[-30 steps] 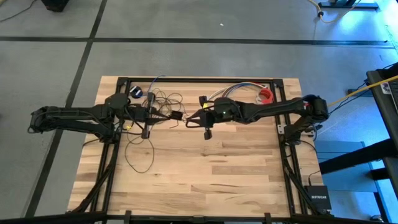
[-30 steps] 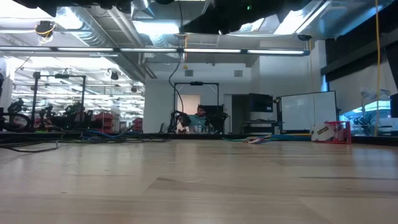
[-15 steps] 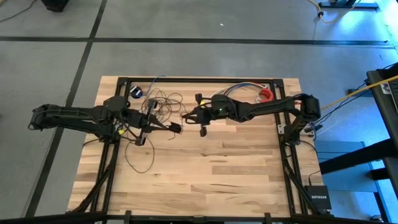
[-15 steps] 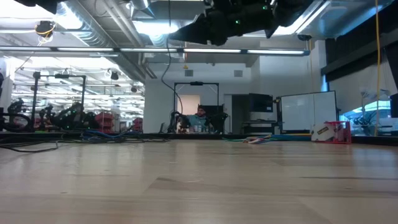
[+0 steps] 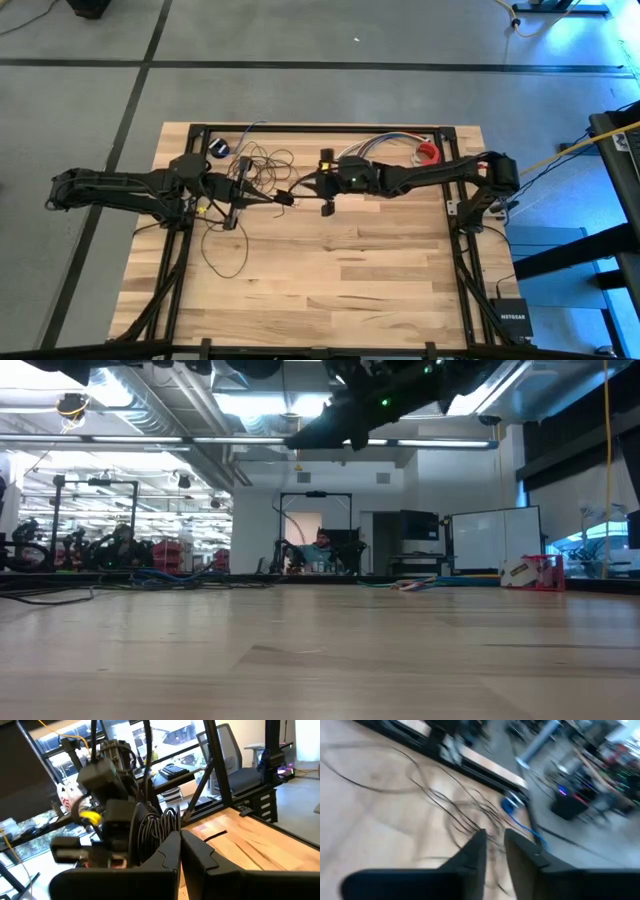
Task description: Coiling cords
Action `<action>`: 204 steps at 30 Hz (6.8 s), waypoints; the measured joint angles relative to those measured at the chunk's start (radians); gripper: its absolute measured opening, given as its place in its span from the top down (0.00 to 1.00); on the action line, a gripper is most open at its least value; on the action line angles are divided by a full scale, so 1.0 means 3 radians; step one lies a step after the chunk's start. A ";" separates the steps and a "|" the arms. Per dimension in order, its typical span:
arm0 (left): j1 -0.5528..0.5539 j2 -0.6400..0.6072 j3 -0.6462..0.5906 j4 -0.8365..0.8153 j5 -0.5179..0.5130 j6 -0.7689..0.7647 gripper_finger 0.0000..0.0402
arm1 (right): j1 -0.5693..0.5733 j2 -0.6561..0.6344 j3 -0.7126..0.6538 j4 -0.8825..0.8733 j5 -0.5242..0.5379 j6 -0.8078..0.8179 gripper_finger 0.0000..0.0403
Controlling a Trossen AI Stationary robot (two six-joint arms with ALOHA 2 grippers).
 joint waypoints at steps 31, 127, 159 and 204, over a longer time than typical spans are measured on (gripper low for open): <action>-0.0001 0.0000 0.0000 0.0015 0.0000 0.0004 1.00 | 0.0195 -0.0468 0.0004 0.0242 -0.0744 0.0894 0.73; -0.0205 0.0148 0.0547 -0.0865 -0.1425 0.0006 0.72 | 0.0150 -0.0092 0.0042 0.0697 0.0263 0.0575 1.00; -0.0054 0.0451 0.0539 -0.0845 -0.1267 -0.0155 0.96 | 0.0146 -0.0092 0.0037 0.0759 0.0198 0.0547 0.97; 0.0129 -0.0022 -0.0078 0.0540 -0.1195 0.0222 1.00 | 0.0343 -0.1020 -0.0757 0.0440 0.0628 0.0843 0.57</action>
